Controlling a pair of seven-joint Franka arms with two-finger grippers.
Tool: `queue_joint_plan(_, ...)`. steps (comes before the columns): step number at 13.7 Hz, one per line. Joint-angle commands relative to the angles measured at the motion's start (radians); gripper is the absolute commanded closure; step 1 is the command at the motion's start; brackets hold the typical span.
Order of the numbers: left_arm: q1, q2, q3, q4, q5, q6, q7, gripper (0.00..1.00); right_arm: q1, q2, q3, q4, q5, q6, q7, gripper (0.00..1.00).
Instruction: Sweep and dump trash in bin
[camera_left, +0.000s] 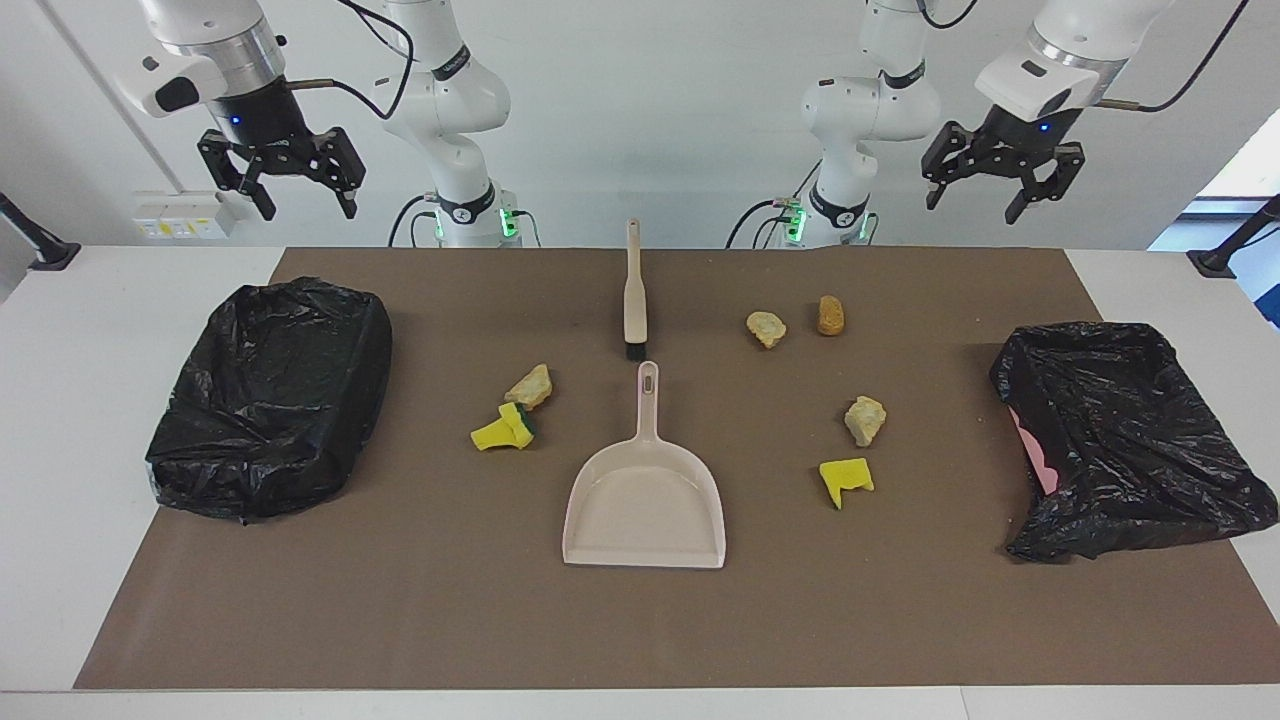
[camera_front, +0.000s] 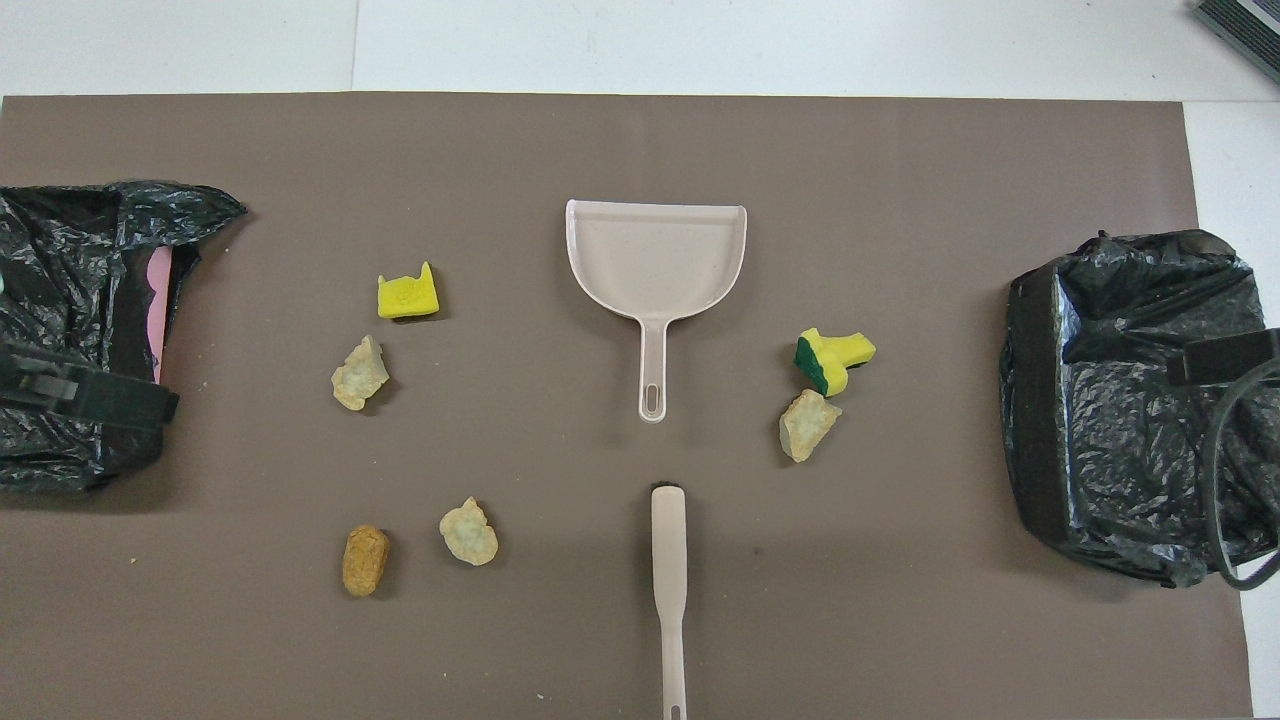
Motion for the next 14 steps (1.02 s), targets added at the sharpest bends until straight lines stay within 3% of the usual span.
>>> queue_joint_plan(1,-0.103,-0.116,0.008,-0.158,-0.005,0.042,-0.092,0.0,-0.008,-0.02,0.008,-0.031,-0.004,0.027,0.011,0.0)
queue_joint_plan(5,-0.303,-0.155,0.007,-0.298,-0.005,0.123,-0.292,0.0,-0.009,-0.023,0.007,-0.038,-0.003,0.021,0.006,0.0)
queue_joint_plan(10,-0.569,-0.155,0.004,-0.493,-0.005,0.338,-0.627,0.0,-0.009,-0.026,0.007,-0.038,-0.003,0.021,0.008,0.0)
queue_joint_plan(12,-0.624,-0.137,0.004,-0.528,-0.006,0.37,-0.698,0.0,-0.008,-0.026,0.008,-0.038,-0.003,0.027,0.011,0.0)
queue_joint_plan(14,-0.702,-0.114,0.004,-0.597,-0.006,0.486,-0.793,0.0,-0.008,-0.026,0.008,-0.038,-0.003,0.024,0.009,0.0)
